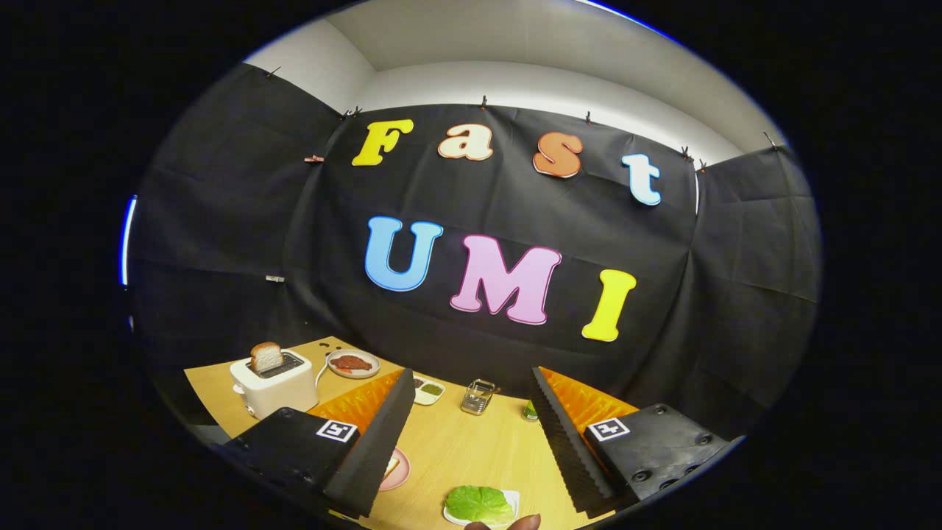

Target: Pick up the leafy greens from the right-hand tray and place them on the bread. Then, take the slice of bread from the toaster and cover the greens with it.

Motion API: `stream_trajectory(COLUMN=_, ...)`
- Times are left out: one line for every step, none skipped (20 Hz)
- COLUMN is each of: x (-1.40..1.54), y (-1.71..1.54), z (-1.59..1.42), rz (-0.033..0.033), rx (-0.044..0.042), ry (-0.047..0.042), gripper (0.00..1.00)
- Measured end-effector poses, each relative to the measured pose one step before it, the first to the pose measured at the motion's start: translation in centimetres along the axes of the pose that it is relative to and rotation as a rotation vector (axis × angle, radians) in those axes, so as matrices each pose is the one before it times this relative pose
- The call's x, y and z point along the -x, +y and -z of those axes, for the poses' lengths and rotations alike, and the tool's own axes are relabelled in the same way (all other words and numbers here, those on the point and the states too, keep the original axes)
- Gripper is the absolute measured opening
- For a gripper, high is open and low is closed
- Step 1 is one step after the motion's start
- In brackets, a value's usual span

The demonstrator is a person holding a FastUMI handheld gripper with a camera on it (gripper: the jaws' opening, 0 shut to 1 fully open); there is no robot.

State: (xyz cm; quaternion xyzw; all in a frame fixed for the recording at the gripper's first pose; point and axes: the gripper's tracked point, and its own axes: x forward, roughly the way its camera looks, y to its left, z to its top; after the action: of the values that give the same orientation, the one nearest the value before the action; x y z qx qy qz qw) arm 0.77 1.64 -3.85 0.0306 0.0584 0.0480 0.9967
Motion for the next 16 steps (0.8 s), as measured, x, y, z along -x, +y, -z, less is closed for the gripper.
stream_trajectory(x=-0.144, y=-0.364, z=0.894, rz=-0.01806, rx=0.00439, ry=0.02735, gripper=0.97)
stream_trajectory(x=-0.206, y=-0.636, z=1.244, rz=-0.01714, rx=0.01317, ry=0.03812, gripper=0.97)
stream_trajectory(x=-0.266, y=-0.682, z=1.599, rz=-0.01323, rx=0.01928, ry=0.0448, gripper=0.97)
stream_trajectory(x=-0.139, y=-0.624, z=1.617, rz=-0.01612, rx=0.02172, ry=0.04145, gripper=0.97)
stream_trajectory(x=-0.325, y=-0.617, z=1.522, rz=-0.01242, rx=0.02169, ry=0.03639, gripper=0.97)
stream_trajectory(x=-0.305, y=-0.589, z=1.647, rz=-0.01514, rx=0.01648, ry=0.02978, gripper=0.96)
stream_trajectory(x=-0.467, y=-0.213, z=1.573, rz=-0.0193, rx=0.00499, ry=0.03035, gripper=0.95)
stream_trajectory(x=-0.461, y=0.032, z=1.962, rz=-0.03086, rx=-0.00254, ry=0.04148, gripper=0.95)
stream_trajectory(x=-0.67, y=0.326, z=2.13, rz=-0.03584, rx=-0.00417, ry=0.048, gripper=0.95)
stream_trajectory(x=-0.718, y=0.299, z=2.267, rz=-0.03749, rx=-0.00176, ry=0.05453, gripper=0.91)
stream_trajectory(x=-0.761, y=0.163, z=1.692, rz=-0.03559, rx=0.0015, ry=0.04447, gripper=0.88)
stream_trajectory(x=-0.782, y=-0.09, z=1.617, rz=-0.02088, rx=0.00914, ry=0.03278, gripper=0.85)
stream_trajectory(x=-0.925, y=-0.18, z=1.57, rz=-0.01872, rx=0.014, ry=0.02991, gripper=0.83)
stream_trajectory(x=-1.168, y=0.175, z=1.981, rz=-0.02467, rx=0.01135, ry=0.04515, gripper=0.81)
stream_trajectory(x=-0.995, y=0.38, z=2.075, rz=-0.02687, rx=0.00657, ry=0.04825, gripper=0.81)
stream_trajectory(x=-1.229, y=0.128, z=1.612, rz=-0.02471, rx=0.00223, ry=0.03666, gripper=0.8)
